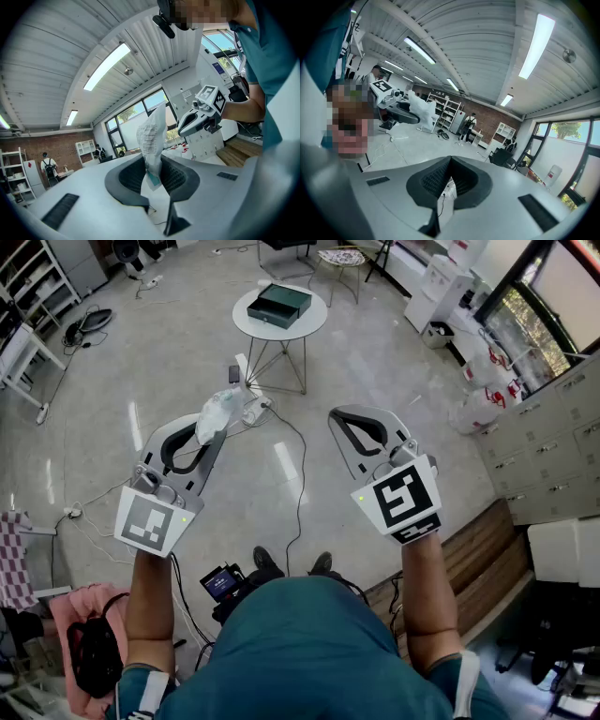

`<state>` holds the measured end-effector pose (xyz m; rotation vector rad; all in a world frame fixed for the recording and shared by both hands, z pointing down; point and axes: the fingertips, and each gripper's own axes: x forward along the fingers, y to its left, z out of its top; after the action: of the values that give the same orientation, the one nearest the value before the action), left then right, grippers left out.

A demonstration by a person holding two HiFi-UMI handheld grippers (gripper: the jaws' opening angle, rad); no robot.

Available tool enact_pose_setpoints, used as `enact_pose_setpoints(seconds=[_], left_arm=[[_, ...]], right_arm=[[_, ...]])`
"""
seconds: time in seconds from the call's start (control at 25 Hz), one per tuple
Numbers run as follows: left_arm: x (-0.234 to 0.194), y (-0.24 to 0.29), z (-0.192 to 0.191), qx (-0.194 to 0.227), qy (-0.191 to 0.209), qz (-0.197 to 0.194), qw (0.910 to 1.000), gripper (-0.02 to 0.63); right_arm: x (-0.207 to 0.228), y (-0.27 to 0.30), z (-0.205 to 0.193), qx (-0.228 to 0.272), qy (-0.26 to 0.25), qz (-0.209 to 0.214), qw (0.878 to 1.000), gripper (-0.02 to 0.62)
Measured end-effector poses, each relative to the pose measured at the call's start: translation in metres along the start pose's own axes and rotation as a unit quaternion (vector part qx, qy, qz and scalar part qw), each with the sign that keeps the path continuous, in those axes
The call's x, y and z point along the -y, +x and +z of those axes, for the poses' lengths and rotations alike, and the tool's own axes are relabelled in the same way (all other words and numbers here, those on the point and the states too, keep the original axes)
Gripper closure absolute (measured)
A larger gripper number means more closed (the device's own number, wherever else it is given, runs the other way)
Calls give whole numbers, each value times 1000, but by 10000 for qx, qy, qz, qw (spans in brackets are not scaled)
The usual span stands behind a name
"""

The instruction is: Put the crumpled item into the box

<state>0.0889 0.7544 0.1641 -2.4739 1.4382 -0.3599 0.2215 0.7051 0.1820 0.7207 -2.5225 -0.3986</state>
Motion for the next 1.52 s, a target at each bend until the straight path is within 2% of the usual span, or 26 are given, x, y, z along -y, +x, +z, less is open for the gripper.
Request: enact_pose_setpoints(seconds=[0.36,0.6,0.76,1.12,1.52], left_arm=[[-8,-5,-34,-20,-10,-19,10000,522],[-75,-45,-45,59,-74,11,10000,522],[-86,-41,-52,59,-60,3,10000,522],[-117,12,-69,-159,-119,255,9995,522],[-143,113,-69,-560,-194,873,9944,522]], right_arm=[[-13,26,-13,-39,-15,-44,10000,558],[-38,76,42,31,30,-61,10000,557],[-33,90,47,132,121,-81,9998,557],[26,144,32,248,147,139,9995,557],[132,203,5,562,33,726,9958,557]])
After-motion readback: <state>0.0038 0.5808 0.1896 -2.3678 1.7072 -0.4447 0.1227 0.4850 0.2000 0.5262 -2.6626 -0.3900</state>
